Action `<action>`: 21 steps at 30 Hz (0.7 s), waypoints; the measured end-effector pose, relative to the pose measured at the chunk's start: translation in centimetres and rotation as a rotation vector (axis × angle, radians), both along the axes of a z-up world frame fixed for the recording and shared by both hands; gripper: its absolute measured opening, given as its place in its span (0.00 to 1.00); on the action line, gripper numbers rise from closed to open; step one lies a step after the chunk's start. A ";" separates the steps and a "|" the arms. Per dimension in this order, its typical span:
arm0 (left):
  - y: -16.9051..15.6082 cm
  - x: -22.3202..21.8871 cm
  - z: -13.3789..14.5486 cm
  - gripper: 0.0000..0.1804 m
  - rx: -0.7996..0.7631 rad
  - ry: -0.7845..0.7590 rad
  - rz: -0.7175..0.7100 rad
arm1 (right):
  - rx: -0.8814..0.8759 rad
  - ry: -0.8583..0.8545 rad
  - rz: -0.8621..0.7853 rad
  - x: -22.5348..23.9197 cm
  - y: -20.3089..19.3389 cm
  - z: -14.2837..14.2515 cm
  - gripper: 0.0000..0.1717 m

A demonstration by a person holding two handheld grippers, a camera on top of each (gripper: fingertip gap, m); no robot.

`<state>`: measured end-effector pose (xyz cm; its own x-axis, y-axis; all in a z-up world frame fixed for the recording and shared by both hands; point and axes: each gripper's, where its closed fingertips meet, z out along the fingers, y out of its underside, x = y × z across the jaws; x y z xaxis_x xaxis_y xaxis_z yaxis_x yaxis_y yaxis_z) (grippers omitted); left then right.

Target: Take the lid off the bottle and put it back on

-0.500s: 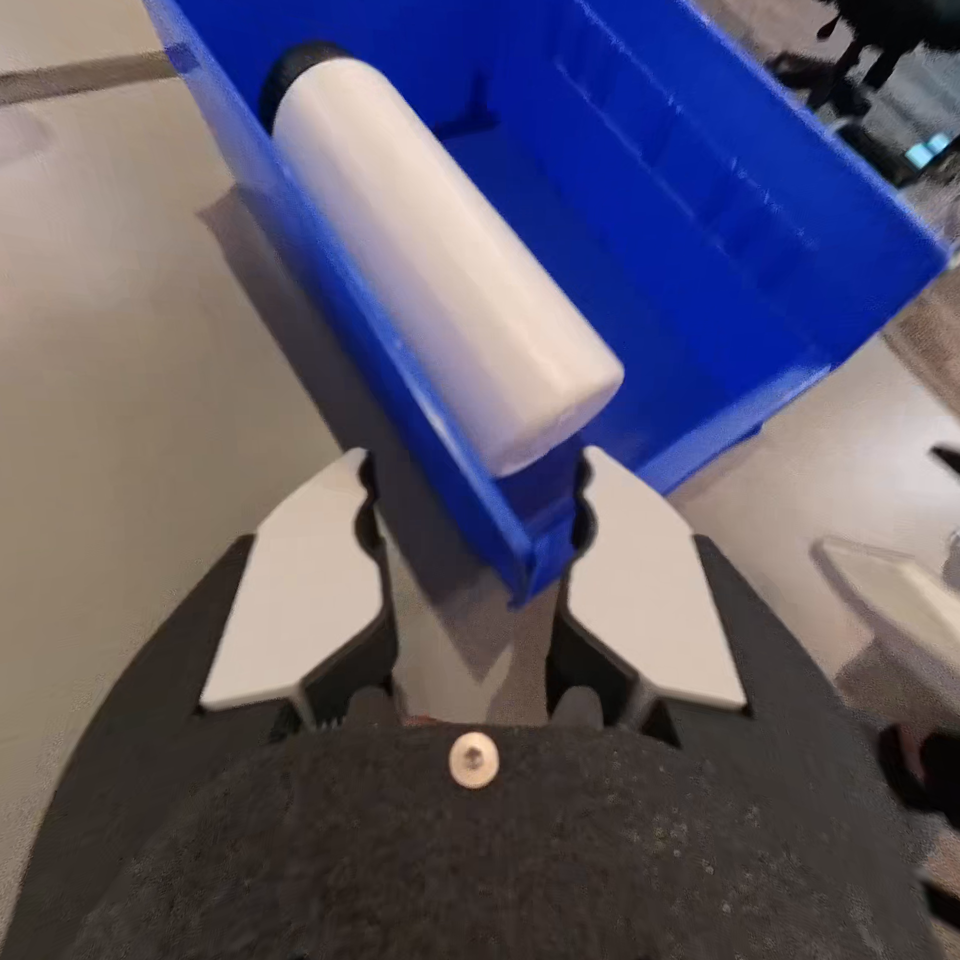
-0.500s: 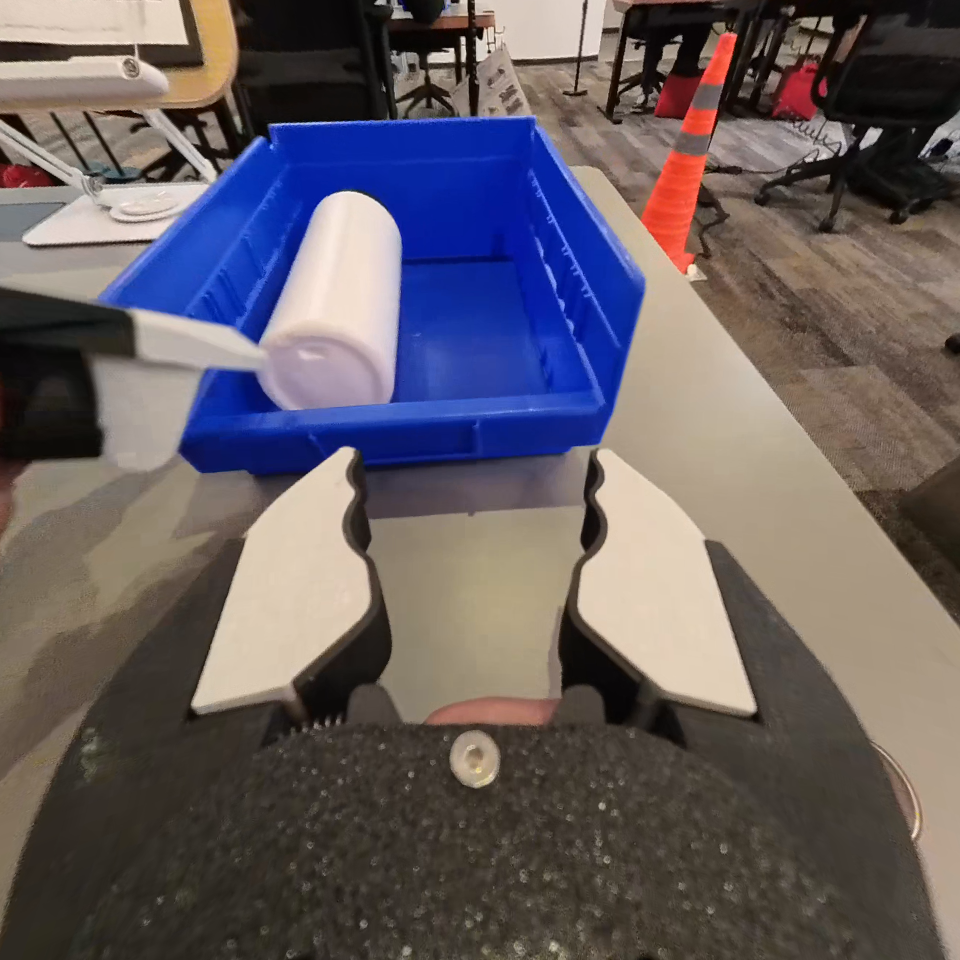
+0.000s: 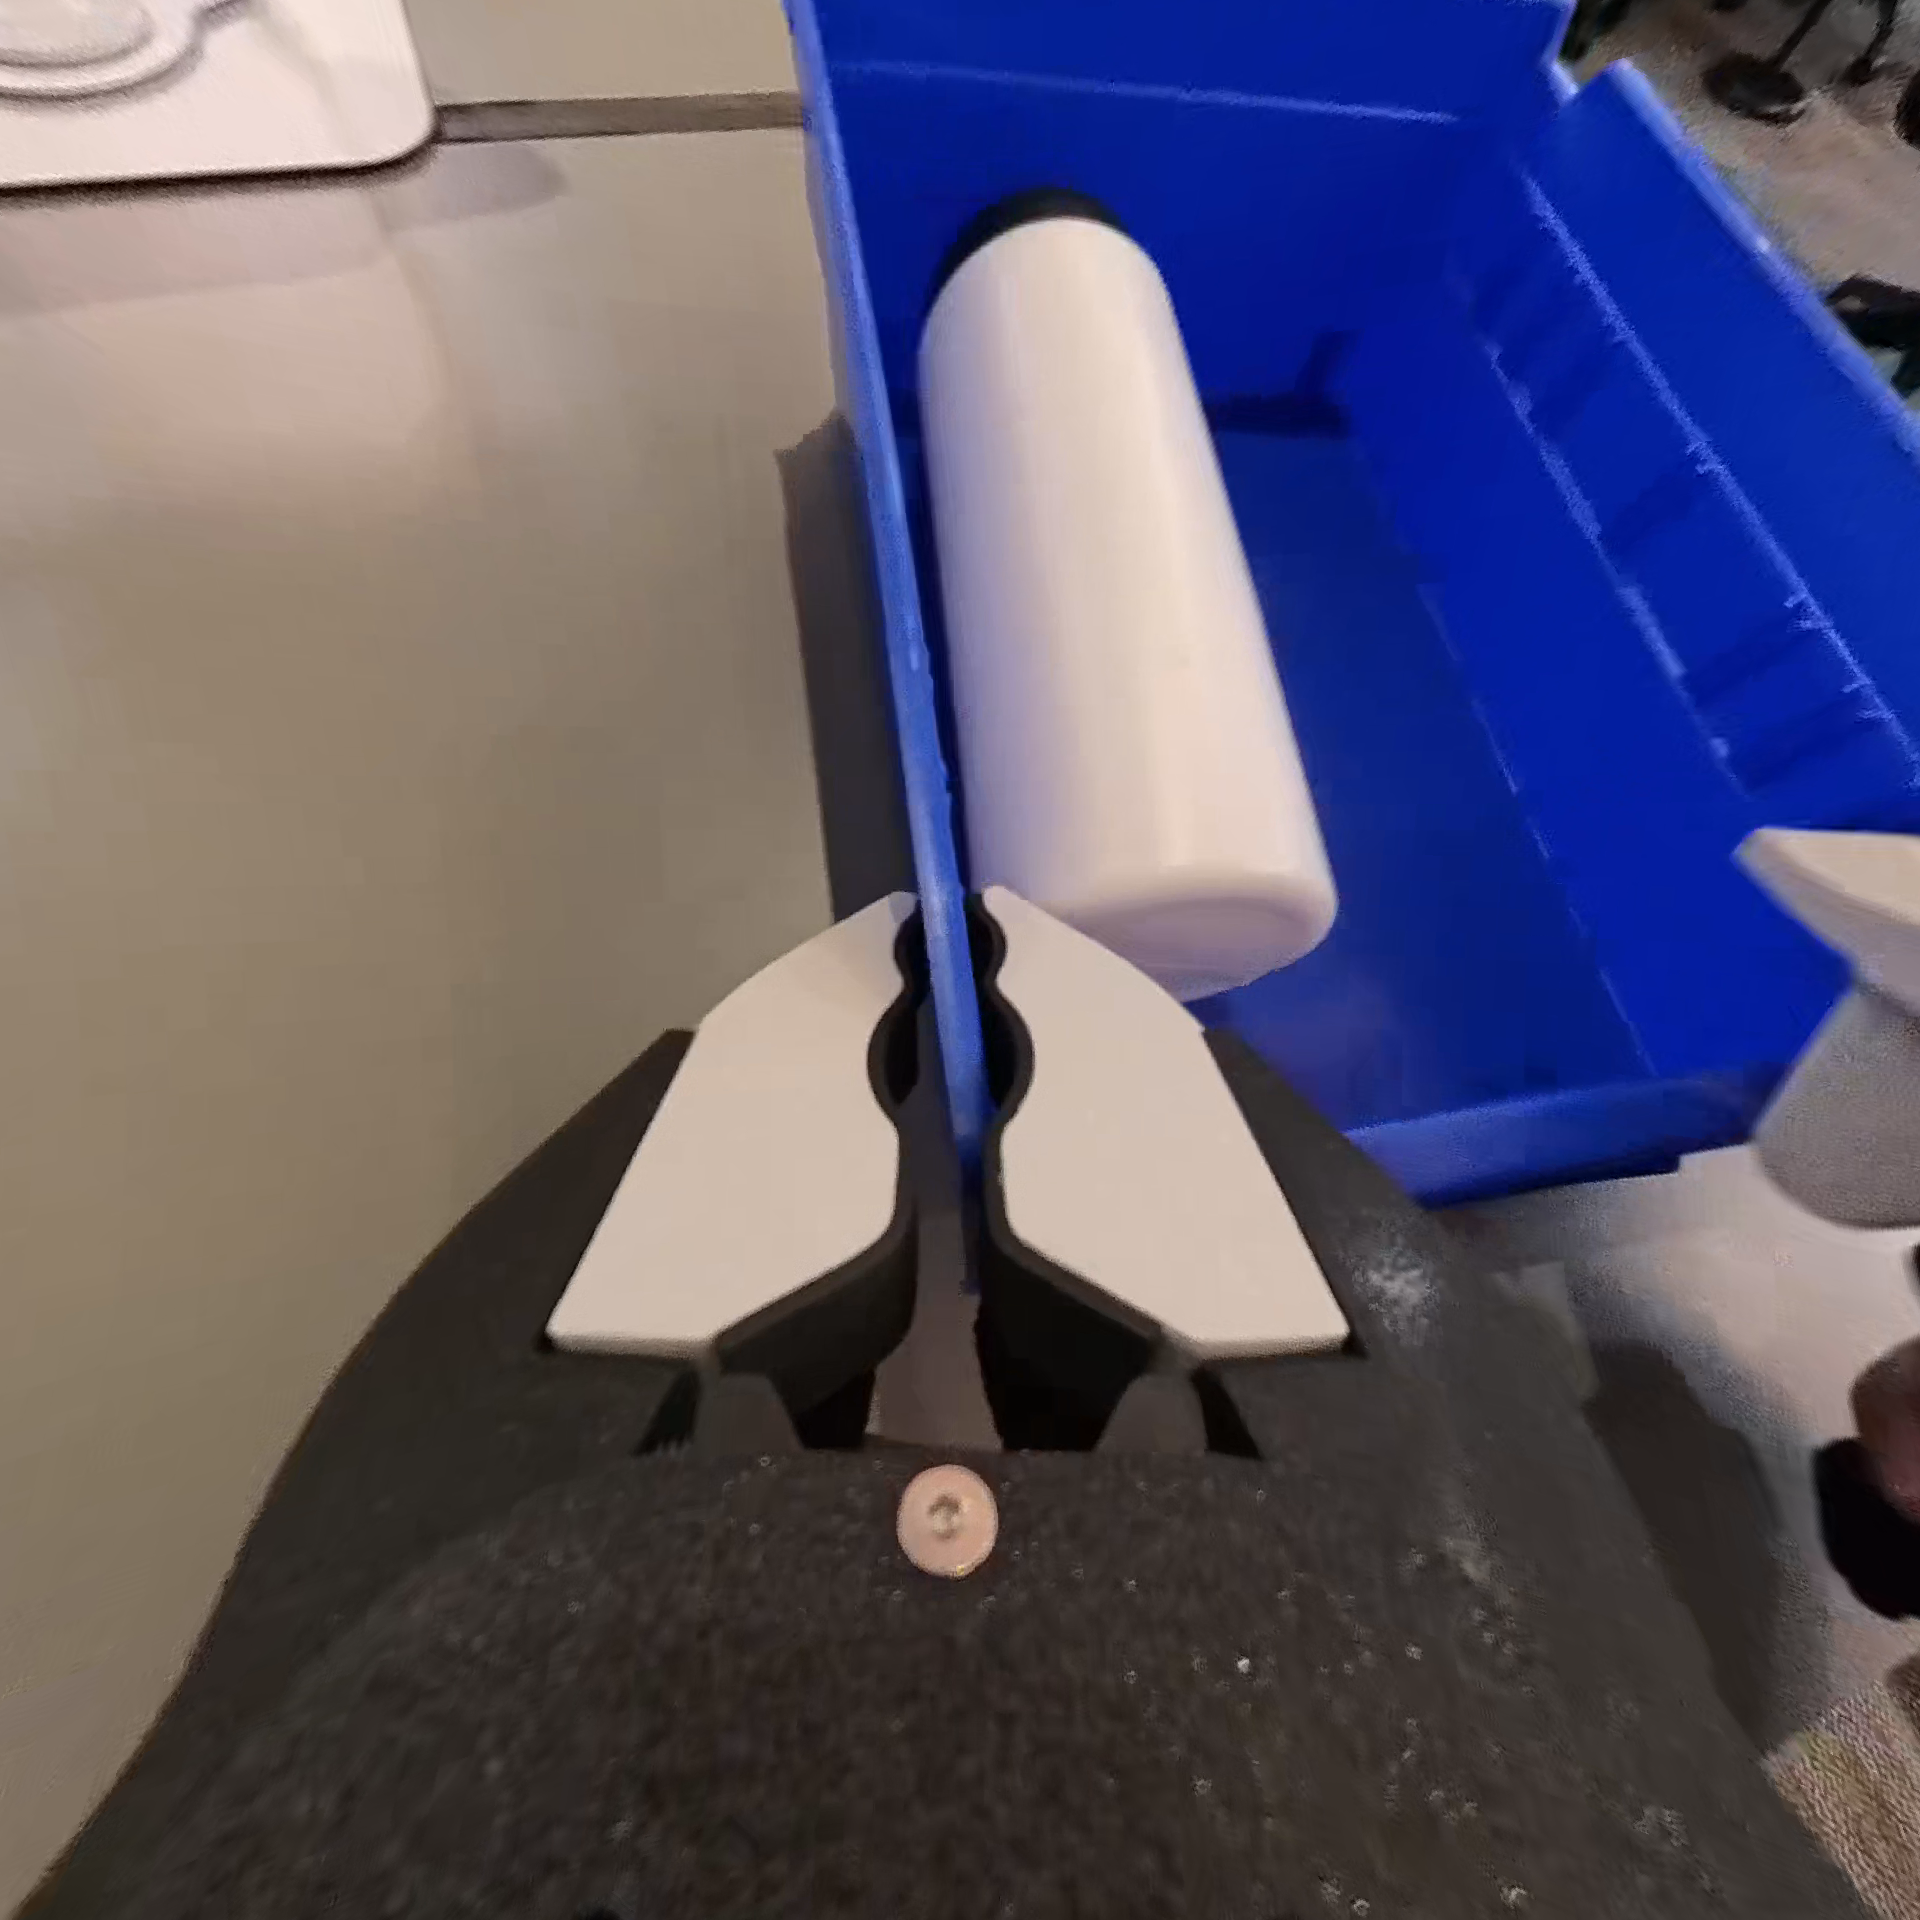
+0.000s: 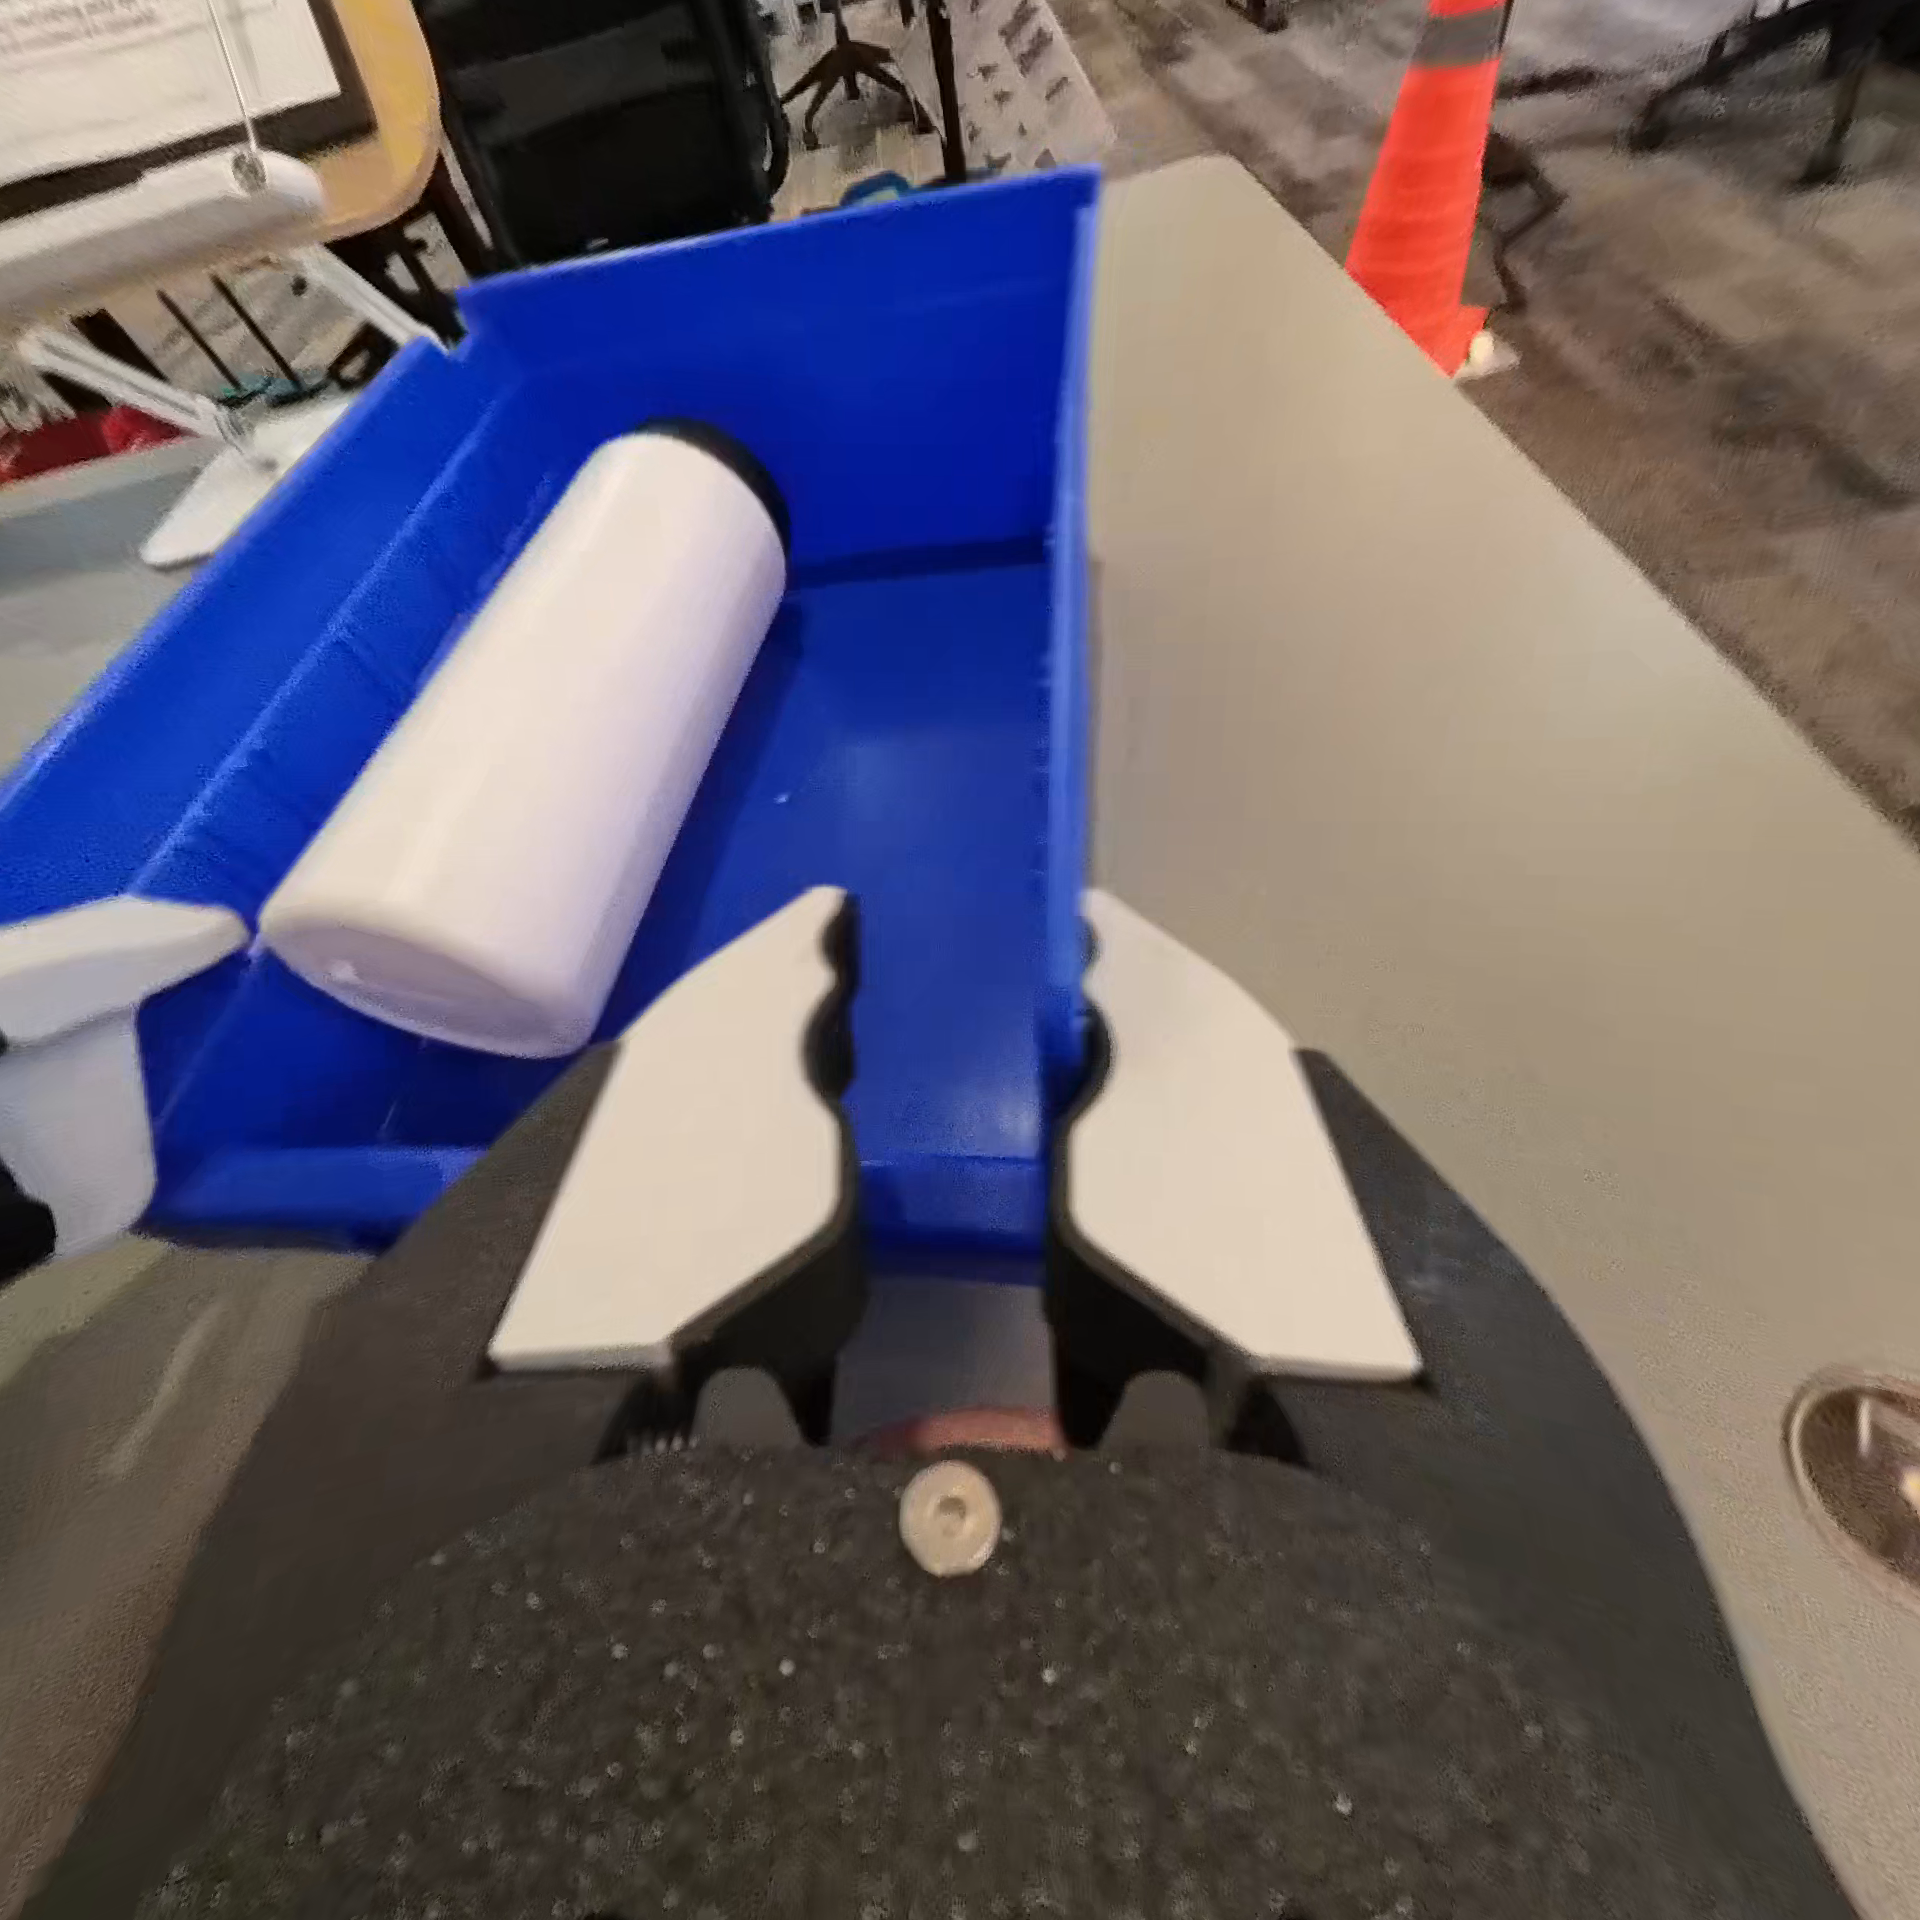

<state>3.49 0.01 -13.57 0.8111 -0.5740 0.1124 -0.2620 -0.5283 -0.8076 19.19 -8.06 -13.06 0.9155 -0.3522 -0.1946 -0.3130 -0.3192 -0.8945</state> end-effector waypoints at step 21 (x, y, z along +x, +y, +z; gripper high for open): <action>10.3 -29.9 1.9 0.02 0.056 0.024 0.208 | 0.059 -0.111 0.217 -27.2 14.0 4.3 0.03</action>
